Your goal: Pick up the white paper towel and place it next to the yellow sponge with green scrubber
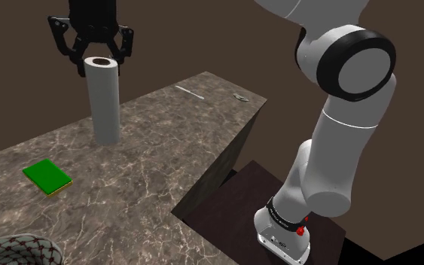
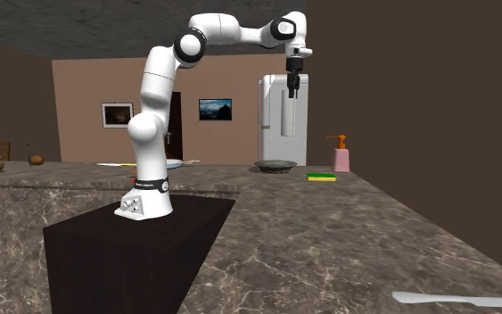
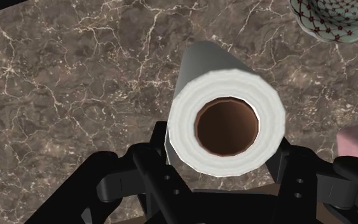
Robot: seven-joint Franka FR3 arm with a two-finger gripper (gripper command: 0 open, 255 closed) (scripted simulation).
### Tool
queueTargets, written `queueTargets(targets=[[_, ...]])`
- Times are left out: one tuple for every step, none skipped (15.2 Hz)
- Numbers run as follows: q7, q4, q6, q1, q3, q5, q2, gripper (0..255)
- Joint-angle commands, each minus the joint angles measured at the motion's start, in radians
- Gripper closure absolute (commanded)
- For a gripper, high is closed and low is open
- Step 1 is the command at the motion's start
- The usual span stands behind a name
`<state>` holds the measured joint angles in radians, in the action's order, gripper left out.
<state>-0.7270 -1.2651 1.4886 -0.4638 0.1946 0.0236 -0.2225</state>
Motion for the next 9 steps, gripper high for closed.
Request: queueTargets(targets=[[0.004, -0.05, 0.037, 0.003, -0.001, 0.003, 0.014, 255], [0.006, -0.071, 0.052, 0.004, -0.001, 0.004, 0.019, 255], [0.007, -0.092, 0.068, 0.005, -0.002, 0.005, 0.024, 255], [0.008, -0.112, 0.084, 0.006, -0.002, 0.006, 0.029, 255], [0.01, -0.131, 0.099, 0.006, -0.002, 0.007, 0.033, 255], [0.011, -0.15, 0.114, 0.007, -0.002, 0.007, 0.037, 255], [0.012, -0.168, 0.129, 0.008, -0.003, 0.008, 0.04, 255], [0.013, -0.186, 0.143, 0.008, -0.003, 0.009, 0.044, 255], [0.014, -0.204, 0.158, 0.009, -0.003, 0.009, 0.046, 255]])
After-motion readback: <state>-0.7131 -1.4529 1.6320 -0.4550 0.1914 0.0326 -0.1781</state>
